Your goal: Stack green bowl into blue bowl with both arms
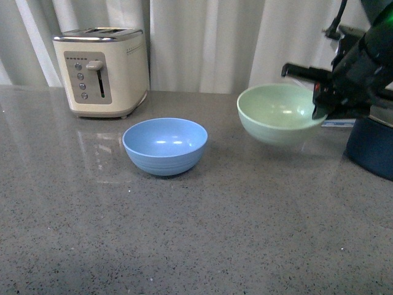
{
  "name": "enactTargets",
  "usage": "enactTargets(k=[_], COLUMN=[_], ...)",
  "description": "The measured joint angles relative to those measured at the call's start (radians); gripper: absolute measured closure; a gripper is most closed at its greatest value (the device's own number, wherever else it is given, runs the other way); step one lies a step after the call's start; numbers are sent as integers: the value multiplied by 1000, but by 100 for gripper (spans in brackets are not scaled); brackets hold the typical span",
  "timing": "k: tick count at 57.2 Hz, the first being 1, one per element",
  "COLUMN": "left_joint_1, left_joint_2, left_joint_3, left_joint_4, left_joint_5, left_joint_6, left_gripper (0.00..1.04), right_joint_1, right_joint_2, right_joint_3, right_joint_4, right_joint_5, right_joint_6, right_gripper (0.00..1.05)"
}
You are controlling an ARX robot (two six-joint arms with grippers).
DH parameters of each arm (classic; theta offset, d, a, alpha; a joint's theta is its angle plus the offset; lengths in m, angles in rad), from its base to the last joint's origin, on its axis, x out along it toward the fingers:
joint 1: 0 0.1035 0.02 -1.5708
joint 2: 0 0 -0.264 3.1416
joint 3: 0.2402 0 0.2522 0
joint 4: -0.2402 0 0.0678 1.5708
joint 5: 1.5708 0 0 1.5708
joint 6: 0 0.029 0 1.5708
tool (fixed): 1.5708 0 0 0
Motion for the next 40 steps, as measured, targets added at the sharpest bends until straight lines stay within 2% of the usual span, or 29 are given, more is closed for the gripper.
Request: enactTargets(k=[13, 33, 40], left_joint_1=[0, 0, 0], left_joint_2=[0, 0, 0], left_joint_3=[0, 0, 0], left_joint_4=[0, 0, 0], left_joint_5=[0, 0, 0], left_joint_6=[0, 0, 0], left_gripper=[7, 7, 7], right_joint_1=[50, 264, 292], right_joint_2=[-82, -32, 29], right_joint_3=[71, 129, 132], right_joint_4=[-4, 91, 87], right_joint_5=[-28, -61, -45], right_joint_6=[1, -13, -17], right_gripper=[103, 103, 103])
